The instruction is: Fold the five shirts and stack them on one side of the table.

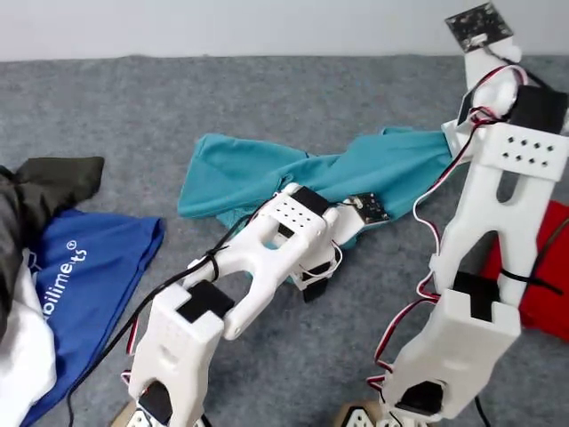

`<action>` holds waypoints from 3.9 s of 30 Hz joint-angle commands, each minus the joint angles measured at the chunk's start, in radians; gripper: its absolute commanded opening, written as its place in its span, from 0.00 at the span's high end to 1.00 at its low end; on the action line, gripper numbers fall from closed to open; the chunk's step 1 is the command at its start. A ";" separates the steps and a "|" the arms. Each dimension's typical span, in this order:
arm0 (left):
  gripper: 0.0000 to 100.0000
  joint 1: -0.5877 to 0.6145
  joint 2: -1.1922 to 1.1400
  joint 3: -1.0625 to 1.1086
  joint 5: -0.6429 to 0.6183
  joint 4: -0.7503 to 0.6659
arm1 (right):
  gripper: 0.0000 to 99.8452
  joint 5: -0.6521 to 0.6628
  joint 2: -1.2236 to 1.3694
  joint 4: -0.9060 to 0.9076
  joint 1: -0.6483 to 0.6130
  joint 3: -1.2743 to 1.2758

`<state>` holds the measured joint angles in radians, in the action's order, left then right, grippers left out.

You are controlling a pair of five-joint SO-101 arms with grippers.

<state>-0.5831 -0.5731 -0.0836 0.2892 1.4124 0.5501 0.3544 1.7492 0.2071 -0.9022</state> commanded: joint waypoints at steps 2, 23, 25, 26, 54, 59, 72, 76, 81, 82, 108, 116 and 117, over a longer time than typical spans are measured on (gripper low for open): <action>0.81 0.058 -0.003 -0.053 -0.005 -0.015 | 0.99 -0.011 -0.008 0.021 0.015 -0.003; 0.99 0.098 0.029 -0.140 0.057 0.098 | 0.99 -0.011 0.024 0.021 0.030 -0.008; 0.99 0.114 0.101 -0.170 0.054 0.152 | 0.99 -0.006 0.024 0.021 0.035 -0.009; 0.99 0.124 0.155 -0.182 0.052 0.170 | 0.99 -0.006 0.022 0.021 0.044 -0.009; 0.99 0.582 1.257 -0.237 0.035 -0.140 | 0.99 -0.008 -0.501 -0.041 0.090 -0.009; 0.99 0.583 1.315 -0.237 0.104 -0.150 | 0.99 -0.006 -0.585 -0.108 0.084 -0.009; 0.99 0.591 1.421 -0.239 0.275 -0.150 | 0.99 -0.005 -0.771 -0.156 0.016 -0.009; 0.99 0.591 1.441 -0.239 0.276 -0.150 | 0.99 -0.005 -0.831 -0.160 0.056 -0.009; 0.99 0.591 1.439 -0.239 0.276 -0.152 | 0.99 -0.003 -0.826 -0.099 0.119 -0.002; 0.99 0.591 1.436 -0.237 0.276 -0.152 | 0.99 -0.003 -0.812 -0.082 0.127 -0.002; 0.99 0.660 1.353 -0.197 0.272 -0.052 | 0.99 -0.230 -0.725 0.047 0.177 0.483; 0.99 0.761 1.353 -0.196 0.272 -0.049 | 0.99 -0.557 -0.727 0.045 0.176 0.535; 0.99 0.761 1.353 -0.191 0.272 -0.049 | 0.99 -0.549 -0.725 0.045 0.176 0.535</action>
<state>0.1688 0.7940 -0.2816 0.5562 1.3571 0.0376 -0.3498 1.7568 0.3698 -0.3621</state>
